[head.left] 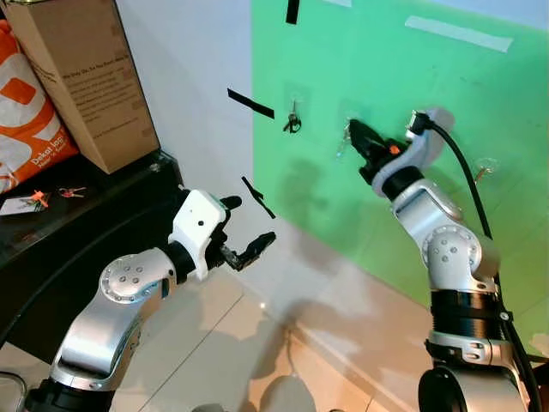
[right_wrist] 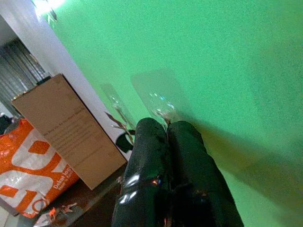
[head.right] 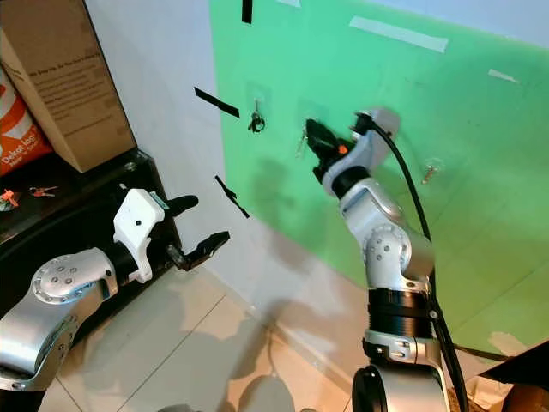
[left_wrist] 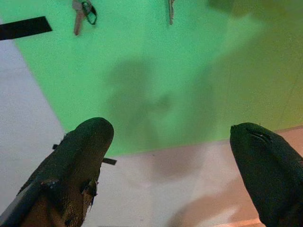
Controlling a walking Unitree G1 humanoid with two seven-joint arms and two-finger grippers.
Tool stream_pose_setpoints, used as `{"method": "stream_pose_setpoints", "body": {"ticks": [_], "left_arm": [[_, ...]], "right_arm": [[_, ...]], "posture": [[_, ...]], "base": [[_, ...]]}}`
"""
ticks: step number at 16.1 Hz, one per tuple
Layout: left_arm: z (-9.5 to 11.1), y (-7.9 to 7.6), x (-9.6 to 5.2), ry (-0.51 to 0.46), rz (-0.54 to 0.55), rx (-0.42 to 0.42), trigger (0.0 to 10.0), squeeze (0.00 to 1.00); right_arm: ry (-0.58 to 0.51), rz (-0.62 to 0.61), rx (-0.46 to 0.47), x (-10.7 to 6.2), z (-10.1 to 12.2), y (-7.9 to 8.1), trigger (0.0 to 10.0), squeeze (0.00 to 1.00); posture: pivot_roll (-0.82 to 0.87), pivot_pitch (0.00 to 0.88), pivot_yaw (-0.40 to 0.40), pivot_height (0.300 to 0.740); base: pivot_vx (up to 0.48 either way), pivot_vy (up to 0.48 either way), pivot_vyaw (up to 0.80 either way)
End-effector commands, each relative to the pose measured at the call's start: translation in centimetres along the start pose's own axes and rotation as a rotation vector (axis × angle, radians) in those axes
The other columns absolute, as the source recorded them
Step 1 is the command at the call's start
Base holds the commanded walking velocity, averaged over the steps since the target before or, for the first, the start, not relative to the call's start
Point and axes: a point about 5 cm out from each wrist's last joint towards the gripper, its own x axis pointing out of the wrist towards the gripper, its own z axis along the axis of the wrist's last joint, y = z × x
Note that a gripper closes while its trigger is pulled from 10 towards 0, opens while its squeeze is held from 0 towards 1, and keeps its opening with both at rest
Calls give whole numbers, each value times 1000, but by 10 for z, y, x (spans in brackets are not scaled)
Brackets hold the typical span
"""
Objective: Hang keys on a hook
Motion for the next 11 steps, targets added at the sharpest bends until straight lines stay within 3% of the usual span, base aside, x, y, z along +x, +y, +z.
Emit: {"method": "stream_pose_setpoints", "body": {"ticks": [1,11], "left_arm": [[5,2,1,-11,-6,12,10000,0],[11,5,3,-36,0,3,10000,0]], "right_arm": [[-6,2,-15,-5,4,-2,10000,0],[86,21,-52,-5,-17,2,10000,0]], "posture": [[36,0,1,740],[40,0,-2,740]], "base": [[0,0,0],[0,0,0]]}}
